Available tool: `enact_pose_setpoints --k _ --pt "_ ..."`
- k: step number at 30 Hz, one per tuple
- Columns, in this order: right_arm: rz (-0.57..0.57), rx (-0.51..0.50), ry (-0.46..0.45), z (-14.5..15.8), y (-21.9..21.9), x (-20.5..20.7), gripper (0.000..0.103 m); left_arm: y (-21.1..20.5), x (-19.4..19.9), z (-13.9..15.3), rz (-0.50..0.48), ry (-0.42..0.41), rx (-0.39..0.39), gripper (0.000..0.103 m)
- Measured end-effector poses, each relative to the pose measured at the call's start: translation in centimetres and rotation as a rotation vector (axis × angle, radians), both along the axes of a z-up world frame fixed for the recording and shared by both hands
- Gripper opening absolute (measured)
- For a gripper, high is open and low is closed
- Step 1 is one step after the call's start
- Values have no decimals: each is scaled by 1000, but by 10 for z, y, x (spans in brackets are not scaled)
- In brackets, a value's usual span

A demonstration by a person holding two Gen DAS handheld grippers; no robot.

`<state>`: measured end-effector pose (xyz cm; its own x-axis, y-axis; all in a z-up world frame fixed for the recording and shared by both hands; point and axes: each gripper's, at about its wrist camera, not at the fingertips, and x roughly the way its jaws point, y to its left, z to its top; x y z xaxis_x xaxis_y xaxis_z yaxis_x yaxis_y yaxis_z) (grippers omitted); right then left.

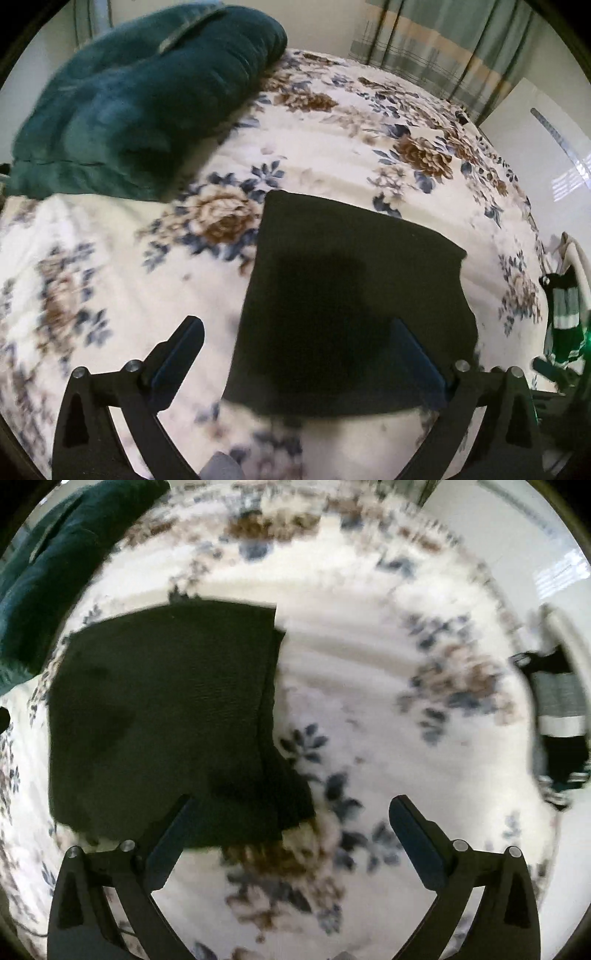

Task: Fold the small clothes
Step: 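Release the folded sweater and raise both grippers away from it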

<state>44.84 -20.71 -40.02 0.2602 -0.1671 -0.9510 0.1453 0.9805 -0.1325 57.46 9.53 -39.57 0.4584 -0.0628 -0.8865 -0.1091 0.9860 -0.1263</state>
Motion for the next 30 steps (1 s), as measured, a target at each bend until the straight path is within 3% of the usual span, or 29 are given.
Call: enact_pose_setpoints --k 7,18,24,30 --pt "-14 -44 -152 128 14 -78 103 -20 -79 91 -1 -51 85 103" --pt "7 -71 -349 326 34 -223 103 -47 -213 249 -43 -188 115 103" --pt "31 -73 -464 415 47 -293 103 -54 -270 321 -49 -271 146 103" --pt "53 -67 -565 477 53 -344 103 -59 -312 367 -42 -331 143 103"
